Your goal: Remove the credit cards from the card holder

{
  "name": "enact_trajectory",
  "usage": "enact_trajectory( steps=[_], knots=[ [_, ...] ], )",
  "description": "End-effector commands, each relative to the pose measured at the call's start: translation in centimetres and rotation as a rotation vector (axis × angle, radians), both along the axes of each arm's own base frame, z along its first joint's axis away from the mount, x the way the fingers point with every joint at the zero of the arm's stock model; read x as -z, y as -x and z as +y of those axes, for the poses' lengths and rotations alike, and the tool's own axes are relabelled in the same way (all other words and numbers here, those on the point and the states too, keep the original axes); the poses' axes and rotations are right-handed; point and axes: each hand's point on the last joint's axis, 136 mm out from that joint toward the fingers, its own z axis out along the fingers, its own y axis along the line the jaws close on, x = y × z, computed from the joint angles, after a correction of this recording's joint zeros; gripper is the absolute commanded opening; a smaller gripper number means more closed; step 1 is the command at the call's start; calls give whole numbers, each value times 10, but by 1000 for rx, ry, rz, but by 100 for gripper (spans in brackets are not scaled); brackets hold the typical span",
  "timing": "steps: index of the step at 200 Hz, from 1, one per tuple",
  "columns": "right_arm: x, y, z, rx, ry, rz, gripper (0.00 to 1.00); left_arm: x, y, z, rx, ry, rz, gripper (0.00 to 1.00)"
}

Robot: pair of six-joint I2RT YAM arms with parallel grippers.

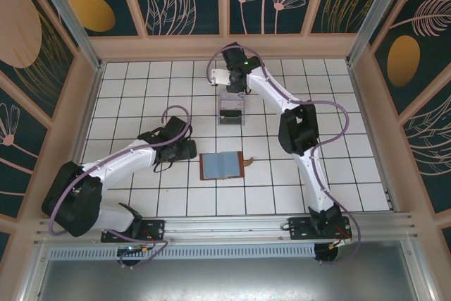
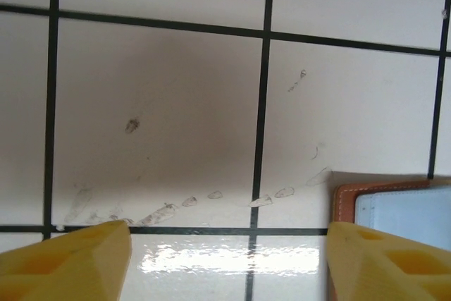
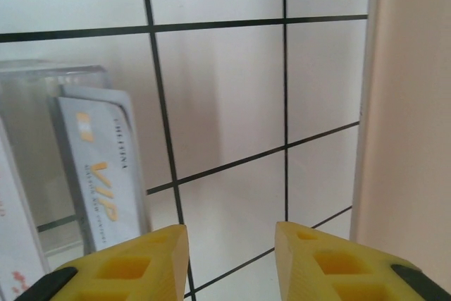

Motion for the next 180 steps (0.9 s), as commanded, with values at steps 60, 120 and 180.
enact_trajectory(
  steps=[60,120,180],
  knots=[
    [-75,20,-6,186,-257,-134,99,-21,-47,13,-20,-153,-182,98],
    [-69,48,-79,463,-419,-230,99,-48,-90,33,17,-288,-407,98],
    [-34,82,-203,828,-753,-307,99,-79,-118,128,-231,-433,-640,98]
  ],
)
